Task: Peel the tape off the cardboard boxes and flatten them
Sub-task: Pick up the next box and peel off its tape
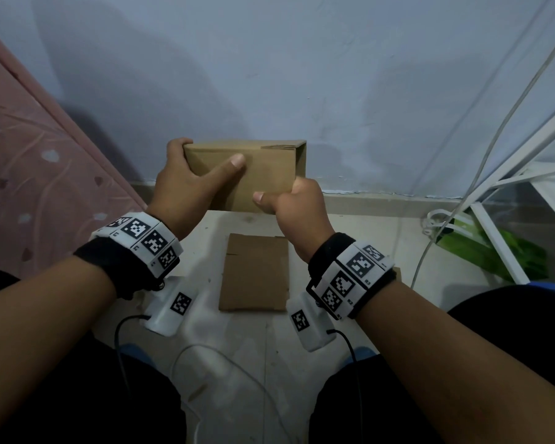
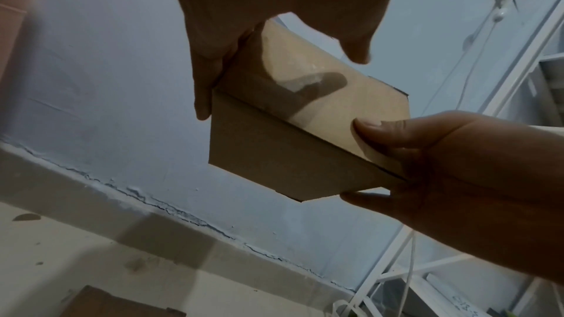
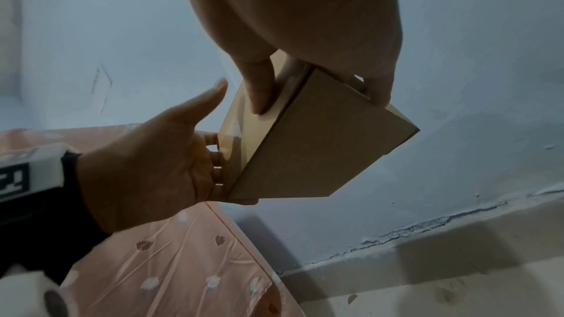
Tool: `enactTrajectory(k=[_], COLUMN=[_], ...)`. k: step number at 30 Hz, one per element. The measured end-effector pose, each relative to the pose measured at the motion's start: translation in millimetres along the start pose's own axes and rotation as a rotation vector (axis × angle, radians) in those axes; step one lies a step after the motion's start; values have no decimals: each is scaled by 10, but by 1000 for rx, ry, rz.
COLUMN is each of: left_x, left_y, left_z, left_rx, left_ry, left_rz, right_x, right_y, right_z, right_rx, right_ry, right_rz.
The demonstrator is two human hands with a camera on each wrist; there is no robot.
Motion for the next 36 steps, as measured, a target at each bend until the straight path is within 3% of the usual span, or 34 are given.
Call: enactTrajectory(k=[7, 19, 25, 36], left_x=[51, 39, 49, -16], left_y=[17, 9, -26, -2], left_z=[38, 55, 49, -3], left_rx=[-35, -74, -66, -15], left_ry=[77, 48, -9, -148], left_rz=[17, 44, 135, 248], right_x=[-3, 85, 146, 140], right_y=[-12, -19, 76, 128], right_z=[2, 31, 63, 62], right_rx=[13, 3, -68, -66], right_ry=[20, 31, 1, 8], right_rz=[-15, 38, 61, 30])
Point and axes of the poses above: each hand's wrist, its own z-axis towards the middle knuckle, its own x-axis out of the back of the hand, y = z × x, the point moved 4 cm from there along z, towards the middle knuckle, and after that the axes turned 2 degrees about z, right-handed, at the moved point
